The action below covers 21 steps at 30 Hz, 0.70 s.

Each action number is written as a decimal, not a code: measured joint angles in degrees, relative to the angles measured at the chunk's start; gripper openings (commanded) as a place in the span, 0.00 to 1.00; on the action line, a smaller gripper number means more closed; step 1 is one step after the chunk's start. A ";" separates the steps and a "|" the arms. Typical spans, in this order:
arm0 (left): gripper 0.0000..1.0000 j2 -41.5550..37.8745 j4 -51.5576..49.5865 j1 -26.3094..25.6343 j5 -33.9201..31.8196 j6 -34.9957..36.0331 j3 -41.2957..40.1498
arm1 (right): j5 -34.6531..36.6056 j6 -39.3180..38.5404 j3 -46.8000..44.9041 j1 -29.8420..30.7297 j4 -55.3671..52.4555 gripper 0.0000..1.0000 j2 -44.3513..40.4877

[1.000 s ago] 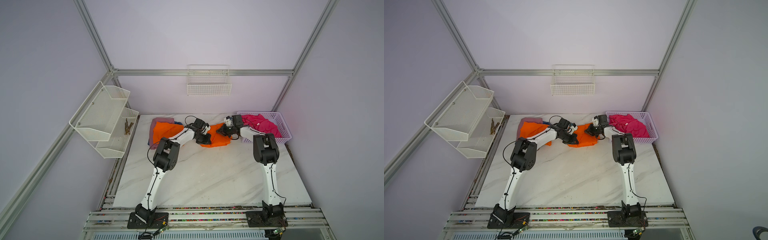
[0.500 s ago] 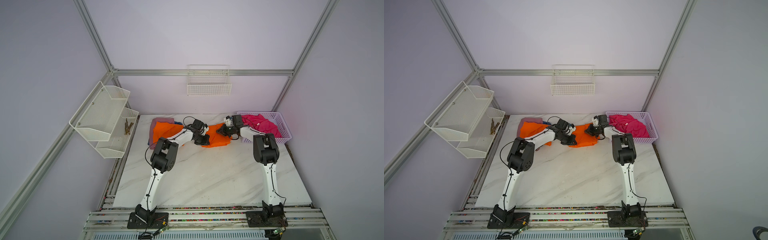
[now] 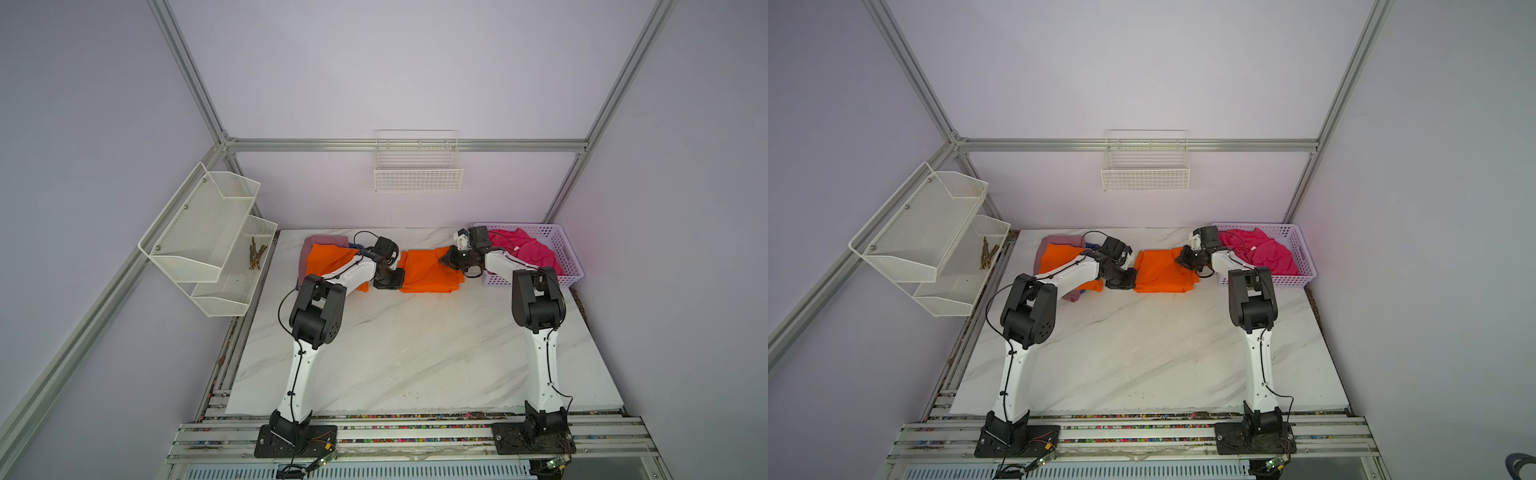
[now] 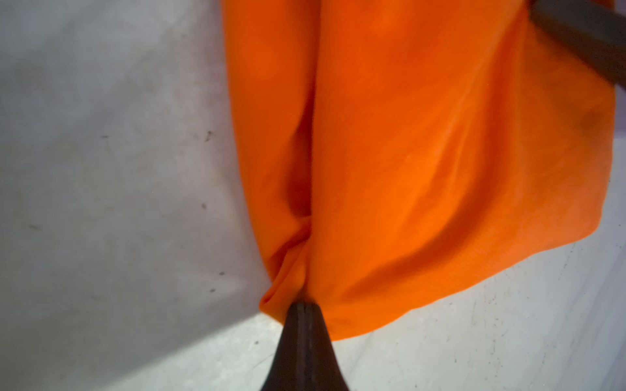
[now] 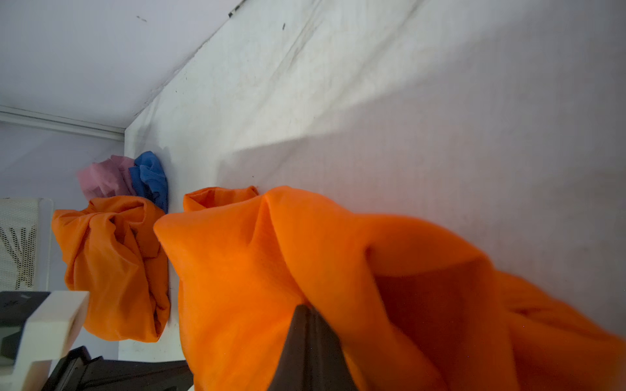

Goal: Fold and stack t-shirts
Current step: Smooth out the T-shirt at the center of the board.

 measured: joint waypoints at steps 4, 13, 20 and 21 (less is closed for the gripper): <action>0.00 -1.22 -0.66 0.33 -1.25 -0.39 -1.05 | 0.31 -0.39 -1.64 -0.09 -0.96 0.03 -4.11; 0.01 -11.85 -1.95 -0.22 -2.10 -0.63 -2.14 | -1.31 -1.11 -3.50 -0.09 -0.98 0.15 -15.96; 0.29 -21.44 2.16 -4.61 -0.81 -3.41 -7.91 | -0.17 -2.51 -13.70 -0.09 -1.53 0.36 -25.42; 0.34 -22.14 3.82 -5.33 -0.26 -4.76 -10.12 | 0.35 -2.95 -15.67 -0.09 -1.53 0.40 -26.84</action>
